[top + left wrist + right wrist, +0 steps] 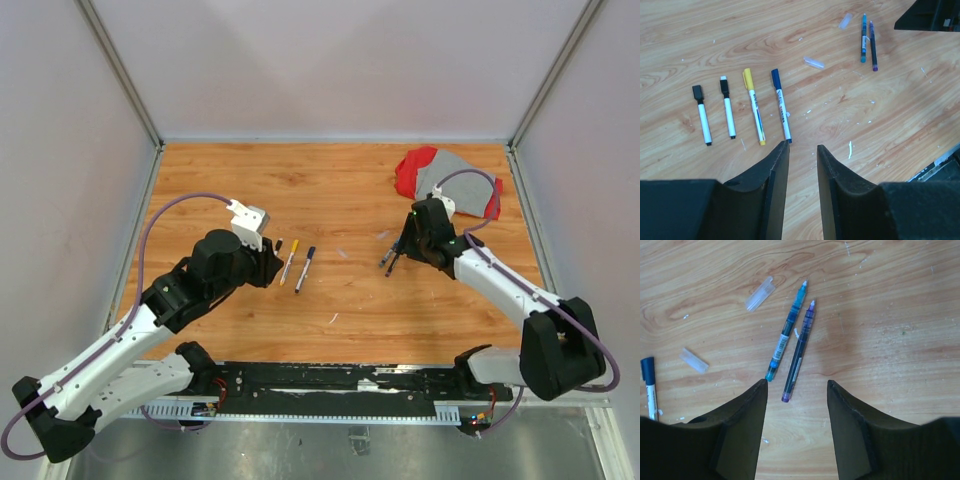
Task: Insert the pens into the pen caps
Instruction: Pick up the pen from the center of the board.
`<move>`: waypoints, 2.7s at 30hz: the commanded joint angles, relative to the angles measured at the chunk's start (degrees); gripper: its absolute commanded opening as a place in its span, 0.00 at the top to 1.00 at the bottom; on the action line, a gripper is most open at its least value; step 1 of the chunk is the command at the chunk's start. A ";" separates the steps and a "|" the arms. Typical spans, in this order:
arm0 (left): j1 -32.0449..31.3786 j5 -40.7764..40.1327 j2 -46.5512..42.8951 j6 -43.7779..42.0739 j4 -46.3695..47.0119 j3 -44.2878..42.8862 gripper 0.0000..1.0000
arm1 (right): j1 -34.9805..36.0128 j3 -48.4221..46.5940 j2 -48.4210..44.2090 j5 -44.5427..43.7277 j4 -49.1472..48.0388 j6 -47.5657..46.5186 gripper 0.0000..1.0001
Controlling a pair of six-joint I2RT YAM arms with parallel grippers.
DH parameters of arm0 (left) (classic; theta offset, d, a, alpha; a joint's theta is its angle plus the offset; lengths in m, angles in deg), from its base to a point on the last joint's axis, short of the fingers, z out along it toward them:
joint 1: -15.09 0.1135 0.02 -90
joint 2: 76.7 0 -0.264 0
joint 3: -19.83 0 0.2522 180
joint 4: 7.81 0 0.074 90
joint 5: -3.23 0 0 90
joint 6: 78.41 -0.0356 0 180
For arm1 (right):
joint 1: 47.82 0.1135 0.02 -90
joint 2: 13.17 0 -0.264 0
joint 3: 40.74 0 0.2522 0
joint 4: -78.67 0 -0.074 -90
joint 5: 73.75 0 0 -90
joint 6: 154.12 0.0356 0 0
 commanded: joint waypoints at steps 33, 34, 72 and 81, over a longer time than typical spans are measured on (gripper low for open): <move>0.29 -1.41 -0.77 -1.14 0.85 0.69 0.64 | 0.18 -14.95 25.01 -3.30 11.07 6.92 0.63; 0.29 -1.45 -0.78 -1.14 0.81 0.65 0.64 | 0.20 -15.07 25.32 -3.29 11.05 6.91 0.64; -4.17 9.20 4.69 14.00 24.03 10.76 0.32 | 0.38 14.91 -10.08 20.99 -15.25 -1.54 0.99; -11.04 5.03 9.58 20.52 38.59 16.48 0.32 | 7.70 23.89 -17.39 28.80 -35.43 10.73 0.99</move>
